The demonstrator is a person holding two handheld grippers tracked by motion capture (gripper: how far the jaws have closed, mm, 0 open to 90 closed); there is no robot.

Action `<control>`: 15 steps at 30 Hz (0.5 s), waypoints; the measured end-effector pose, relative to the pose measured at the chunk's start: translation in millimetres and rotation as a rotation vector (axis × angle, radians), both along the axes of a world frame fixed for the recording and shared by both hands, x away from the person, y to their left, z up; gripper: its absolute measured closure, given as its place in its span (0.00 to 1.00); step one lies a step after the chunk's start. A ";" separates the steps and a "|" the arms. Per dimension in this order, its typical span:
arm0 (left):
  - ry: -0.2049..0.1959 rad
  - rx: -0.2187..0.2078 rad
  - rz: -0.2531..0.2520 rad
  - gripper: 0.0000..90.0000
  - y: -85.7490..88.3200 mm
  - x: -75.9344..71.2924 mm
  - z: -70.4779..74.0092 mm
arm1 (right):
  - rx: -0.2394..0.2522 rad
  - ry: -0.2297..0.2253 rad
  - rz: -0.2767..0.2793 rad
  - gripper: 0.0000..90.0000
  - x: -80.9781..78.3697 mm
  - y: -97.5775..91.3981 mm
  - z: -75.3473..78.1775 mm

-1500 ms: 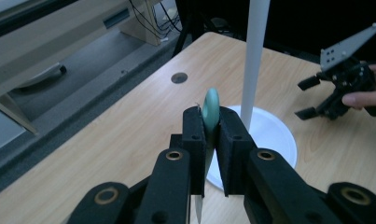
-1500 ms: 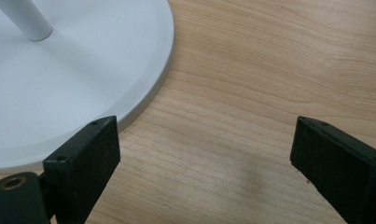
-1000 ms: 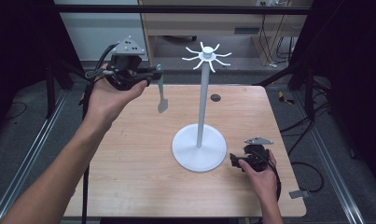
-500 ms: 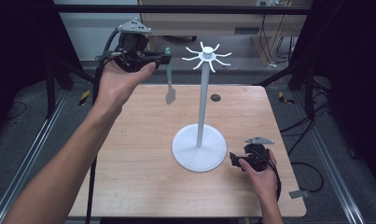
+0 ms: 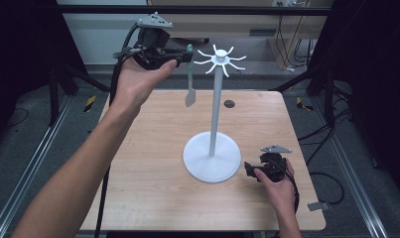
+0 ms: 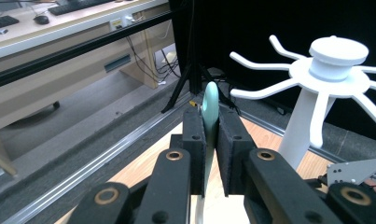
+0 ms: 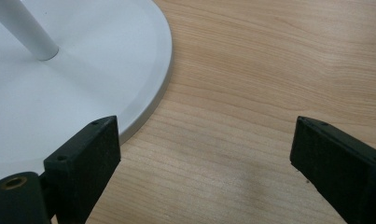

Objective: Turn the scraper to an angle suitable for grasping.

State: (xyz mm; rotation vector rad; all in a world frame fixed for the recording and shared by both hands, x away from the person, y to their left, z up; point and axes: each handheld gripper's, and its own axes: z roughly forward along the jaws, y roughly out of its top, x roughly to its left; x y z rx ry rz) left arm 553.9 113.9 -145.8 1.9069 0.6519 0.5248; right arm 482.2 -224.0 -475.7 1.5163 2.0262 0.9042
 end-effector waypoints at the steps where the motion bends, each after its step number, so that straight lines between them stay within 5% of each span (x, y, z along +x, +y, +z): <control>1: 0.000 0.002 0.004 0.92 -0.8 0.3 -0.3 | -0.001 -0.001 0.002 0.10 0.0 -0.1 0.0; 15: 0.016 -0.008 -0.002 0.92 -2.0 4.8 -5.3 | 0.001 0.000 -0.002 0.10 0.0 -0.5 0.2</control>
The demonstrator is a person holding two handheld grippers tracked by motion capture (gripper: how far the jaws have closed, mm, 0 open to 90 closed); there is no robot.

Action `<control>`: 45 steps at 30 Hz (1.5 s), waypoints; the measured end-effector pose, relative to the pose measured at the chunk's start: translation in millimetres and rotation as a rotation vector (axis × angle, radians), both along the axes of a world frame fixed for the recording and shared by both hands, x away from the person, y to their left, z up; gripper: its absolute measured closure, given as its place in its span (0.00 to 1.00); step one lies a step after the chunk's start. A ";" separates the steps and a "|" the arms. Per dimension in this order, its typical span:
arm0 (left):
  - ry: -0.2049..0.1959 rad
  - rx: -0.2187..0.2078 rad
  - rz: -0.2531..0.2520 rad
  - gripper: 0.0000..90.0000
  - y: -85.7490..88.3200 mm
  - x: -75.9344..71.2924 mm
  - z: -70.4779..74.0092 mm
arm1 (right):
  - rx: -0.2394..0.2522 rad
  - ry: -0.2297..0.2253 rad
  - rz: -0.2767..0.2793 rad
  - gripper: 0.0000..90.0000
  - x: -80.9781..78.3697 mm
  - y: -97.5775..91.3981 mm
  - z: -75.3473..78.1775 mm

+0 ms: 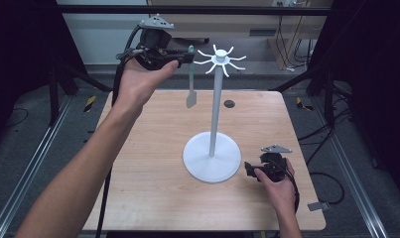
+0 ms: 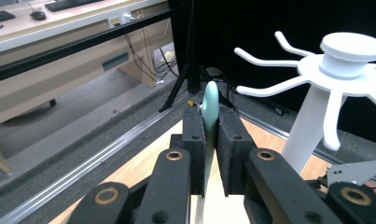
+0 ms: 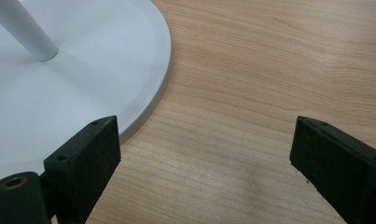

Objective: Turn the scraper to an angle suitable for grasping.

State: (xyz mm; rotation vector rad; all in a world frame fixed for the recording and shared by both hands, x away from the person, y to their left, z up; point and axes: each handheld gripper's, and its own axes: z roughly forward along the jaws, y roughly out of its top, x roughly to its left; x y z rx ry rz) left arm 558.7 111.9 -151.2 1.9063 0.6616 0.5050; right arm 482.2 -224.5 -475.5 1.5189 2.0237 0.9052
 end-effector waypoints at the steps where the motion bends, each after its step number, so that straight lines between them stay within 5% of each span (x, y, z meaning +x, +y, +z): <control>1: 0.000 0.000 0.000 0.92 -1.6 -0.2 -0.5 | 0.001 0.000 0.000 0.10 -0.1 0.0 0.1; 21: -0.004 -0.022 -0.005 0.92 -8.4 1.0 -4.1 | 0.001 0.008 0.000 0.10 0.1 -0.4 -0.7; 34: -0.007 -0.038 -0.052 0.92 -13.3 -3.9 -9.2 | -0.002 0.011 0.003 0.10 0.4 0.0 -1.1; 45: 0.012 -0.087 -0.069 0.91 -10.8 -3.1 -13.8 | -0.004 0.011 0.003 0.10 0.1 -0.2 -0.9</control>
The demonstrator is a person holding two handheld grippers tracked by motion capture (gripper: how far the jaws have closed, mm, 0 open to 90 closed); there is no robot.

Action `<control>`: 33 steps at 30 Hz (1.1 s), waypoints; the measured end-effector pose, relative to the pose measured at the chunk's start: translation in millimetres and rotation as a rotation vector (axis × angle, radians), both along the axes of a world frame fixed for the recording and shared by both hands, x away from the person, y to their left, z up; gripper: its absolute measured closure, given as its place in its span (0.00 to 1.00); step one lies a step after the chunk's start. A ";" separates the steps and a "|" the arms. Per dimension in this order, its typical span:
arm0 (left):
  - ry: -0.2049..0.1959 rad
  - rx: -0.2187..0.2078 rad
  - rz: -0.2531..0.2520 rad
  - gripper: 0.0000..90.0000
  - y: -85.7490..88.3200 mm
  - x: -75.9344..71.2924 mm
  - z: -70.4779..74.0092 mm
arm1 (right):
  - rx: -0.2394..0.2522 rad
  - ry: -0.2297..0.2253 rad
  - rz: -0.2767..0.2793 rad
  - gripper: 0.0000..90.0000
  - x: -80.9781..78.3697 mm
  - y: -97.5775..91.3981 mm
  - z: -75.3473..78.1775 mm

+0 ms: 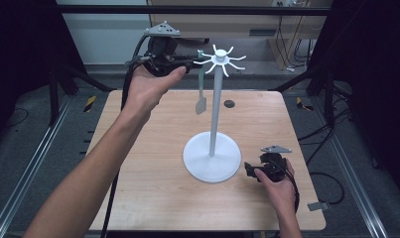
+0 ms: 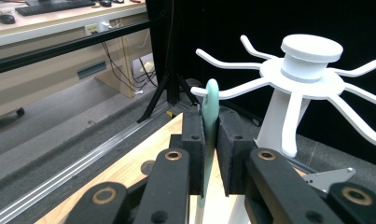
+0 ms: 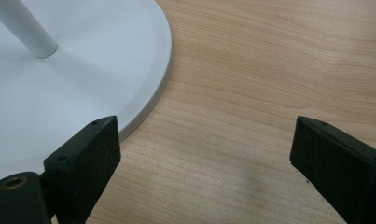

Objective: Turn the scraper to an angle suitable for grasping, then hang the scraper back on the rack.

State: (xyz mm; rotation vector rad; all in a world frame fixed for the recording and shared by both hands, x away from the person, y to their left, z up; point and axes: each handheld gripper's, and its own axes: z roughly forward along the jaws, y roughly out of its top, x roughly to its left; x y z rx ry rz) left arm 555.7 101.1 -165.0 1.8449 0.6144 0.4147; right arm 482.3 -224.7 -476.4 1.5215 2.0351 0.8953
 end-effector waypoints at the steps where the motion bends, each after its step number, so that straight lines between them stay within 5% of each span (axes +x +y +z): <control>1: 0.000 -0.006 -0.002 0.91 0.7 -0.2 -0.6 | 0.000 -0.001 0.000 0.10 0.0 -0.1 0.0; 6: 0.001 -0.048 0.005 0.84 7.9 -3.5 -5.3 | 0.003 -0.002 -0.001 0.10 0.0 0.0 0.1; 15: -0.015 -0.041 0.011 0.80 25.2 -15.7 -11.5 | 0.000 -0.007 0.002 0.10 0.2 0.3 0.1; 22: -0.032 0.003 0.041 0.71 36.6 -24.8 -21.3 | 0.001 -0.004 0.001 0.10 -0.1 0.8 0.4; 27: -0.050 0.073 0.062 0.57 43.5 -33.5 -33.6 | -0.002 -0.002 0.001 0.10 -0.1 1.2 0.3; 33: -0.045 0.089 0.054 0.39 47.5 -44.9 -56.8 | -0.007 -0.008 0.003 0.10 -0.7 1.9 0.6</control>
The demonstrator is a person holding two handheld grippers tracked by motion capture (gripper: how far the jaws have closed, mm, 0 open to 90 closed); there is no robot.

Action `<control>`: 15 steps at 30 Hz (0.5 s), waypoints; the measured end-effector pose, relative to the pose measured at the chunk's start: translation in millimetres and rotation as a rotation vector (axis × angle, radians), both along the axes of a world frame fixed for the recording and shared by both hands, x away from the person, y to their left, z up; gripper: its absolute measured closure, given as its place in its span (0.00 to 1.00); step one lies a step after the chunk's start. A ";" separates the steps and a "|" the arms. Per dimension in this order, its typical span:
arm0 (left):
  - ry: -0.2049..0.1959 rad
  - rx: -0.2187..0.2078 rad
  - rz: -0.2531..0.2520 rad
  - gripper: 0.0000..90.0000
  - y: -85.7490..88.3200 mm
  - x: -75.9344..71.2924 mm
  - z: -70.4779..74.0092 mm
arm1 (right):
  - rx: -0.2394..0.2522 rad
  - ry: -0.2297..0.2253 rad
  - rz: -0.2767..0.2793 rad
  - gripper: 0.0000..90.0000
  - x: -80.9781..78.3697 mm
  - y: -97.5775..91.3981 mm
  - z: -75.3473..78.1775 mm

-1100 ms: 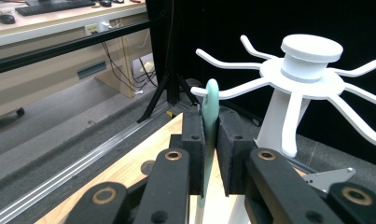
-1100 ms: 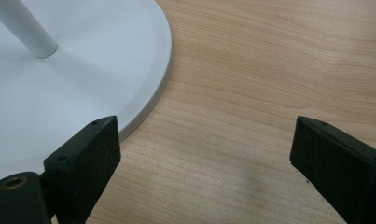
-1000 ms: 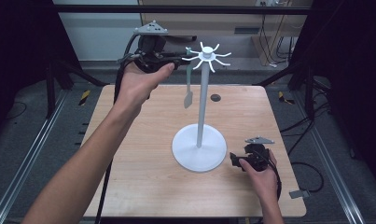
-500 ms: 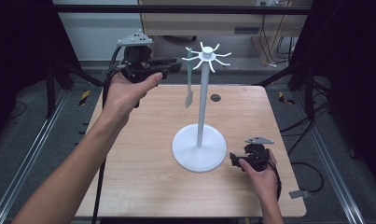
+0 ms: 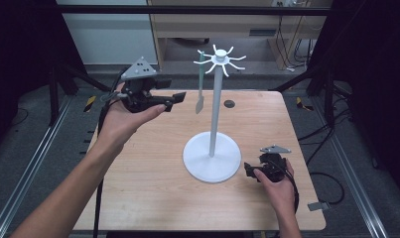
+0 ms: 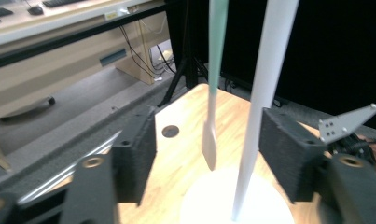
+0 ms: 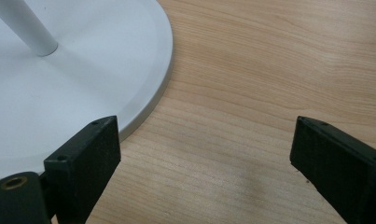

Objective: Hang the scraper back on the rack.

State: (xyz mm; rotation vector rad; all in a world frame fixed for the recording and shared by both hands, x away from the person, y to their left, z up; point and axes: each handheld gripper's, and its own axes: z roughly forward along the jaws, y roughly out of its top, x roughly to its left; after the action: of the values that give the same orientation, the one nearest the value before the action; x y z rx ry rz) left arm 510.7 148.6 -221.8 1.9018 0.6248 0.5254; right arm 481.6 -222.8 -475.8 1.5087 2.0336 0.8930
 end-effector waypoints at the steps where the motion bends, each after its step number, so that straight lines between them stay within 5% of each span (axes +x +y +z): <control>1: 0.001 0.004 0.000 0.36 0.3 -1.2 -3.1 | -0.001 -0.001 -0.001 0.10 -0.2 0.0 0.2; 15: 0.014 0.048 -0.010 0.18 5.7 -19.7 -53.2 | 0.007 -0.030 -0.007 0.09 -3.4 -0.5 3.8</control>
State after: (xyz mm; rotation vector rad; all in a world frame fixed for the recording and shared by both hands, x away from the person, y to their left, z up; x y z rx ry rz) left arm 491.1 154.3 -275.0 1.9546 0.6171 0.5252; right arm 478.2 -223.2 -472.1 1.4959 2.0048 0.9160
